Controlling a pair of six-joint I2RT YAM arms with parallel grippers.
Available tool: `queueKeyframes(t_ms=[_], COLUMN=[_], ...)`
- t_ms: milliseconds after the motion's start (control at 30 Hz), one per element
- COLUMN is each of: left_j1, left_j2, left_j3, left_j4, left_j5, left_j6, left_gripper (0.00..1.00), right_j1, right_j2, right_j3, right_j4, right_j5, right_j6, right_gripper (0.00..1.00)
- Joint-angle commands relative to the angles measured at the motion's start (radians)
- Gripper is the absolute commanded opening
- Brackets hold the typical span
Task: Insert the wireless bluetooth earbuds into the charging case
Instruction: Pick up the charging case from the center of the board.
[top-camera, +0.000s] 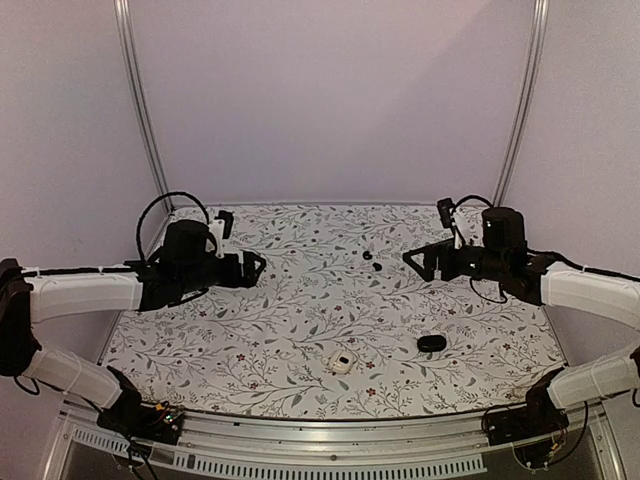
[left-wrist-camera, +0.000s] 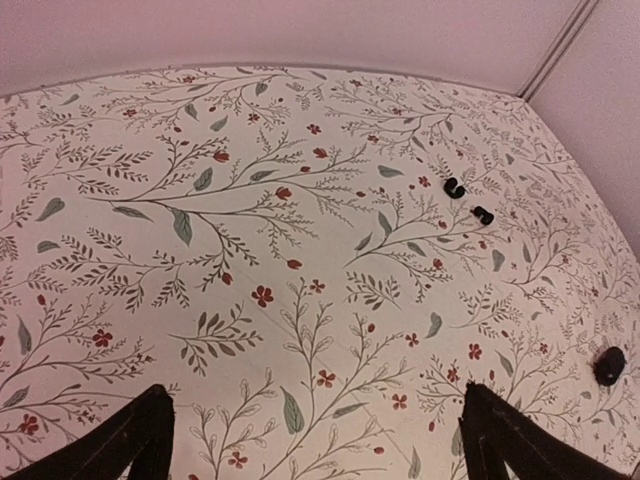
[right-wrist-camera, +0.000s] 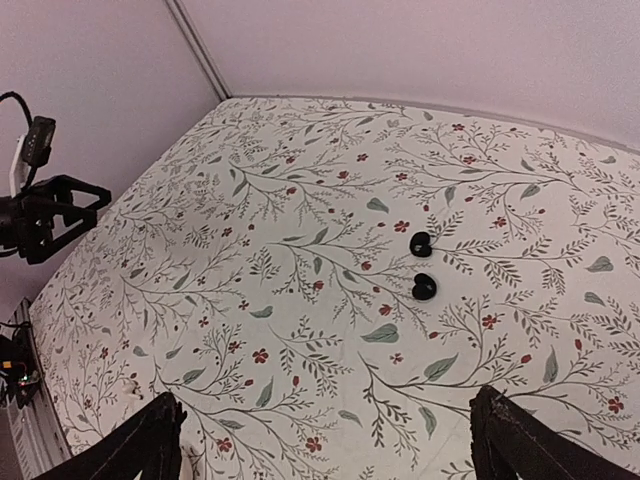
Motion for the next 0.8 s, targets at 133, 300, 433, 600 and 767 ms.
queueKeyframes(t_ms=[133, 300, 433, 600, 767], left_j1=[-0.071, -0.092, -0.101, -0.110, -0.117], left_j2=[-0.129, -0.212, -0.250, -0.254, -0.247], left_j3=[-0.067, -0.097, -0.115, -0.126, -0.143], left_j4=[0.082, 0.094, 0.103, 0.117, 0.151], left_j5=[-0.011, 0.020, 0.063, 0.121, 0.194], left_j6=[0.002, 0.005, 0.012, 0.021, 0.038], left_gripper=[1.00, 1.00, 1.00, 1.00, 1.00], right_j1=[0.299, 0.467, 0.537, 0.572, 0.589], right_j2=[0.044, 0.139, 0.217, 0.288, 0.380], right_j3=[-0.007, 0.029, 0.055, 0.089, 0.121], right_j4=[-0.066, -0.128, -0.151, -0.187, -0.218], right_j5=[0.028, 0.076, 0.091, 0.066, 0.039], right_j6=[-0.097, -0.160, -0.173, -0.244, -0.268], right_gripper=[0.99, 0.99, 0.99, 0.99, 0.99])
